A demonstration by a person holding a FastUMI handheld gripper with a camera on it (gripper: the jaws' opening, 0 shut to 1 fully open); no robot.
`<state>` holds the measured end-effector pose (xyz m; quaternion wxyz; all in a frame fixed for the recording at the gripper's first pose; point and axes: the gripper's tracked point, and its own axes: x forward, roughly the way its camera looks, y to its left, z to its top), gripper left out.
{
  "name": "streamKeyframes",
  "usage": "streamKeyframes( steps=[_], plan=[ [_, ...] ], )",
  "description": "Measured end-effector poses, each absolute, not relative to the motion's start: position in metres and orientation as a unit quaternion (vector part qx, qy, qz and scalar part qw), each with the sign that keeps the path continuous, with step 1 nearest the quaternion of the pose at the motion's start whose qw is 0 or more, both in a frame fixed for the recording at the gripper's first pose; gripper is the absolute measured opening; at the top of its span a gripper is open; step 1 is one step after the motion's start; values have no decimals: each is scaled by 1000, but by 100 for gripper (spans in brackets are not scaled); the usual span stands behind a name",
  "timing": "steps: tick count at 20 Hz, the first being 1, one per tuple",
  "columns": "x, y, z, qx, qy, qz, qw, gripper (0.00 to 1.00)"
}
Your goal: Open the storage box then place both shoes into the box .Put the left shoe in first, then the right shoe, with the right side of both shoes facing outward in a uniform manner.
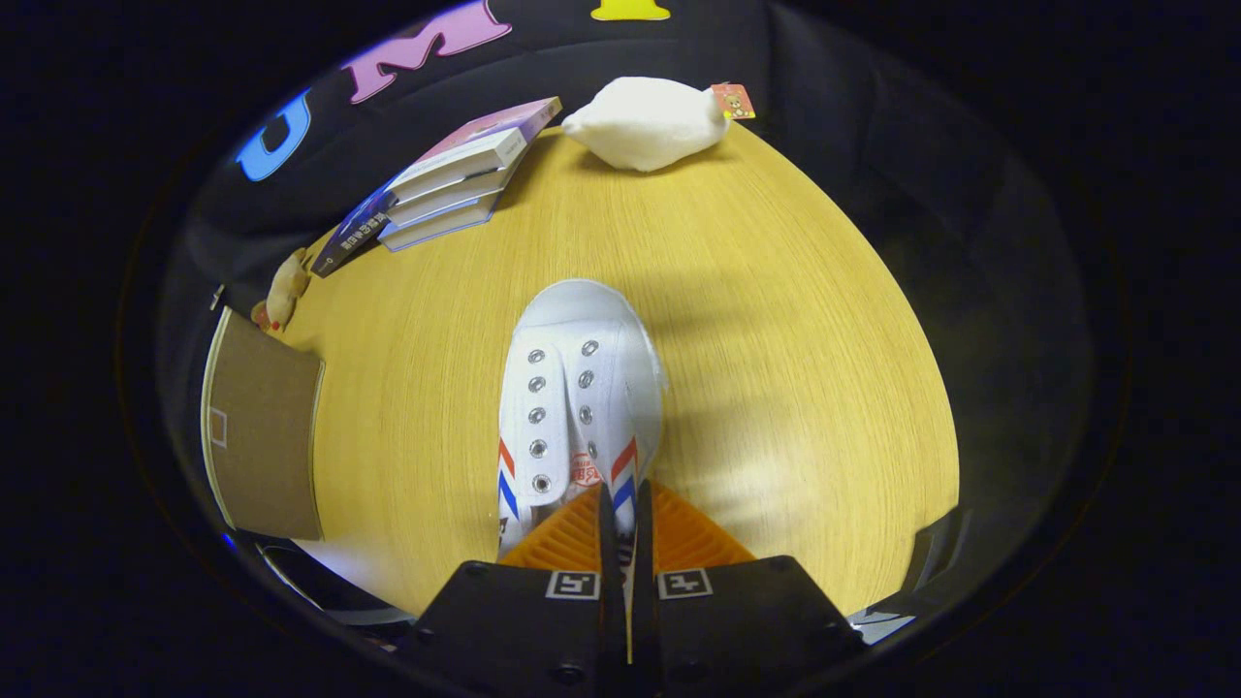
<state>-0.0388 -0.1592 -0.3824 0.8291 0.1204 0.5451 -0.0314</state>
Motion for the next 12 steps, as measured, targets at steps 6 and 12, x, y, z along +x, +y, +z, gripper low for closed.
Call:
streamKeyframes(
  steps=[6,12],
  plan=[
    [-24,-114,-320,136,498,-26,856,7],
    [-8,-19,-227,168,455,17,874,6]
  ],
)
